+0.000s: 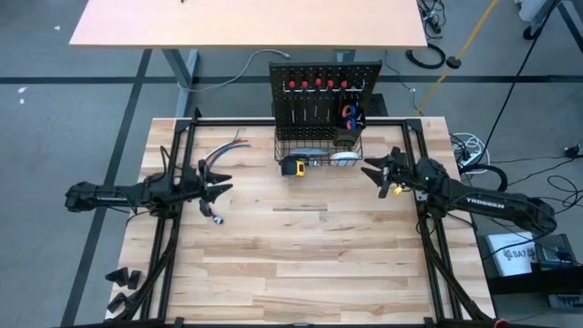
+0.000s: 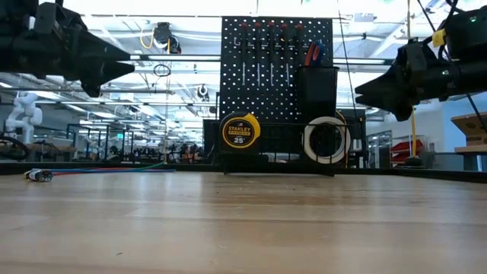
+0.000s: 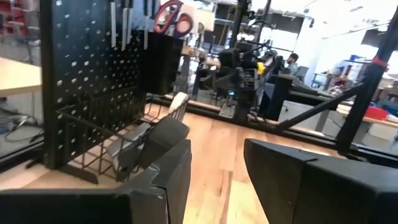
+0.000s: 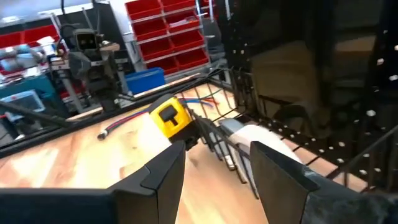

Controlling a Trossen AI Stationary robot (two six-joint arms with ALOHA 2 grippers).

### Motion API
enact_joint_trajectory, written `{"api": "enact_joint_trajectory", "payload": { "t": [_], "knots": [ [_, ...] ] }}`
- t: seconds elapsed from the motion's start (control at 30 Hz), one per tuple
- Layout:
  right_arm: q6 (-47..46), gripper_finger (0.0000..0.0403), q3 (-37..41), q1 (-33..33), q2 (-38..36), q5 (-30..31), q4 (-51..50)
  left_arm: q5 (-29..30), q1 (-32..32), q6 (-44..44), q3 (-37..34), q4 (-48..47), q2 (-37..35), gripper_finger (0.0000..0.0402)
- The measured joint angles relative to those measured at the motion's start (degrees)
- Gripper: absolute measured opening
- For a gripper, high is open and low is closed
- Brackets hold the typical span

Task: Hang tools onto peg board
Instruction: Return to Home Position

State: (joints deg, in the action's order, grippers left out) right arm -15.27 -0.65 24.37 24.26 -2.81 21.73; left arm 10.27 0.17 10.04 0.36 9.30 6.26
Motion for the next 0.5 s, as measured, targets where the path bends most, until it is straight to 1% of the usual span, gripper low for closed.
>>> {"api": "enact_joint_trajectory", "payload": {
  "t": [0.17,0.27,0.33,0.43,0.5],
  "knots": [
    [0.15,0.0171,-0.13,-3.53,-3.71,1.3,-4.22,2.19,0.01,-0.5,-0.02,-2.26,-1.98,0.0155],
    [3.03,0.0171,-0.13,-6.87,-5.88,1.87,-5.25,3.3,0.01,-2.15,-0.02,-3.09,-2.62,0.0155],
    [5.74,0.0171,-0.13,-8.52,-7.62,6.0,-6.13,4.65,0.01,-3.6,-0.02,-2.8,-2.75,0.0155],
    [8.18,0.0171,-0.13,-9.49,-11.11,14.48,-8.15,6.74,0.01,-4.47,-0.04,-2.79,-2.77,0.0155],
    [8.37,0.0171,-0.13,-9.51,-14.12,16.31,-9.83,6.79,0.01,-4.47,-0.04,-2.79,-2.77,0.0155]
  ]
}}
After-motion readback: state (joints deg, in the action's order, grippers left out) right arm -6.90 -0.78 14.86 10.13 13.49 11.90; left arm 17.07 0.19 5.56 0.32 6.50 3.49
